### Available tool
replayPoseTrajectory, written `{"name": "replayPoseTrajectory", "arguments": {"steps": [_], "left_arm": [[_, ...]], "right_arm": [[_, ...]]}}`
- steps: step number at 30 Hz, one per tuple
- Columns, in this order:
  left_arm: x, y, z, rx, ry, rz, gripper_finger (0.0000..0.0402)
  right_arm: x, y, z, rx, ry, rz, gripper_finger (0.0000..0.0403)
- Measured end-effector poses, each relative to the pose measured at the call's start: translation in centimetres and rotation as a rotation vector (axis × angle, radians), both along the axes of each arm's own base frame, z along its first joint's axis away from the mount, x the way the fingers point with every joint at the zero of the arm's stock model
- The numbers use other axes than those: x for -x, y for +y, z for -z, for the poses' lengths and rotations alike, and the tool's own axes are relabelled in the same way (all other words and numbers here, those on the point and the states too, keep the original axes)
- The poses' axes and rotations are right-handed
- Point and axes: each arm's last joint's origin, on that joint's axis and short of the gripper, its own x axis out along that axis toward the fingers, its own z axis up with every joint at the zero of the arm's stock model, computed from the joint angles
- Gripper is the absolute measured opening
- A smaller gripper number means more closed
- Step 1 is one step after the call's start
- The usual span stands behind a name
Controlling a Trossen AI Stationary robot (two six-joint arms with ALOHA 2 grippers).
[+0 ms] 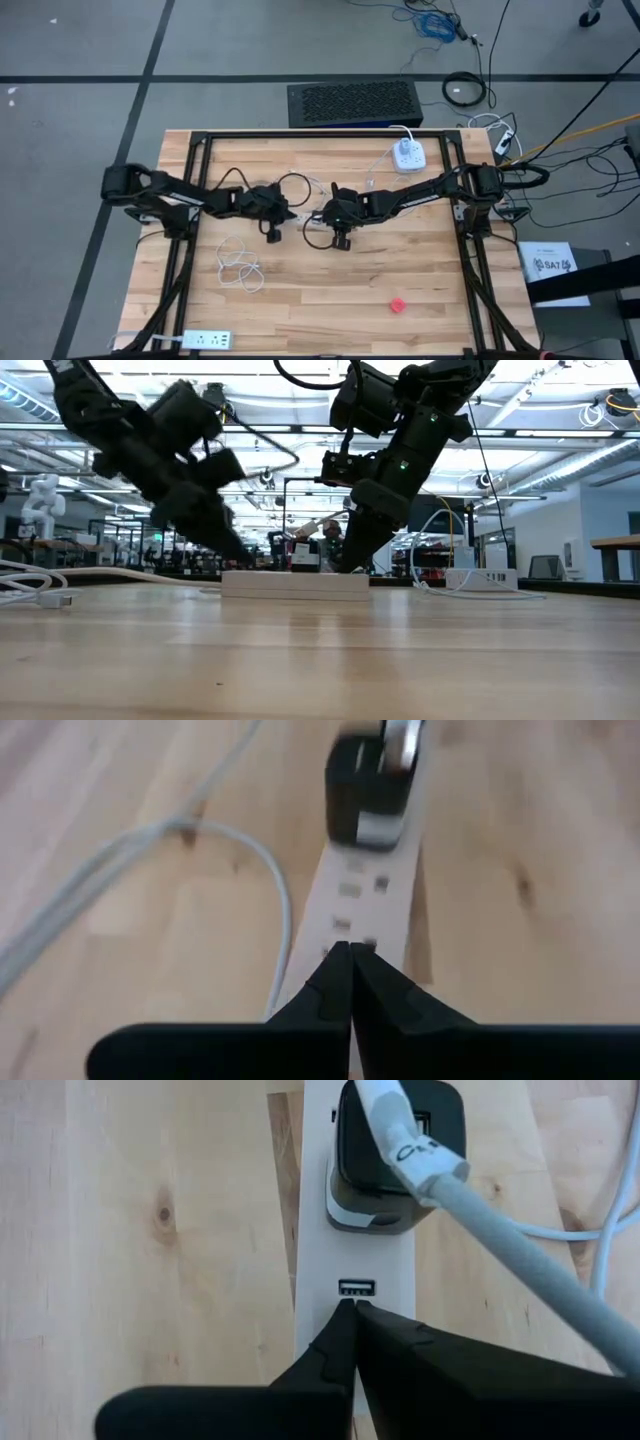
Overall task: Insert USB
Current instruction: Insert the white charger cable into the black charger adapter
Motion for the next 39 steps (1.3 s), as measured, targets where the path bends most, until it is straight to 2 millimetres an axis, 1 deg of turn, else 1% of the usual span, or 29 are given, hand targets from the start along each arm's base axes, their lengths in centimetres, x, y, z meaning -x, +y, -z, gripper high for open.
{"name": "replayPoseTrajectory", "arguments": {"steps": [8,13,15,19,22,24,26,31,34,39], "left_arm": [[-0.9,0.1,2.4,0.002,0.045,-0.008,0.0003],[-1.4,0.2,3.3,0.017,0.047,-0.021,0.0003],[-1.5,0.2,3.4,0.02,0.04,-0.024,0.0002],[-1.5,0.2,3.4,0.02,0.038,-0.023,0.0002],[-1.5,0.3,3.5,0.021,0.041,-0.026,0.0002],[-1.5,0.3,3.5,0.02,0.04,-0.026,0.0001],[-1.5,0.3,3.5,0.02,0.04,-0.026,0.0001],[-1.4,0.3,3.5,0.02,0.04,-0.026,0.0001],[-1.4,0.3,3.5,0.02,0.041,-0.026,0.0001],[-1.4,0.3,3.5,0.019,0.038,-0.026,0.0001]], "right_arm": [[0.1,0.0,0.0,0.0,0.005,0.001,0.0],[0.2,0.0,-0.2,-0.001,0.014,0.0,0.0],[0.5,0.0,-0.7,-0.002,0.012,0.0,0.0],[0.9,0.0,-2.4,-0.014,-0.027,0.008,0.0002],[1.8,0.0,-3.2,-0.028,0.007,0.021,0.0012],[2.0,0.1,-3.5,-0.039,0.011,0.045,0.0022],[2.5,0.1,-3.5,-0.045,0.046,0.072,0.0033],[3.2,0.8,-3.3,-0.063,0.123,0.094,0.0064],[4.1,1.3,-3.1,-0.132,0.22,0.09,0.008],[5.3,2.2,-3.0,-0.299,0.363,0.076,0.0102]]}}
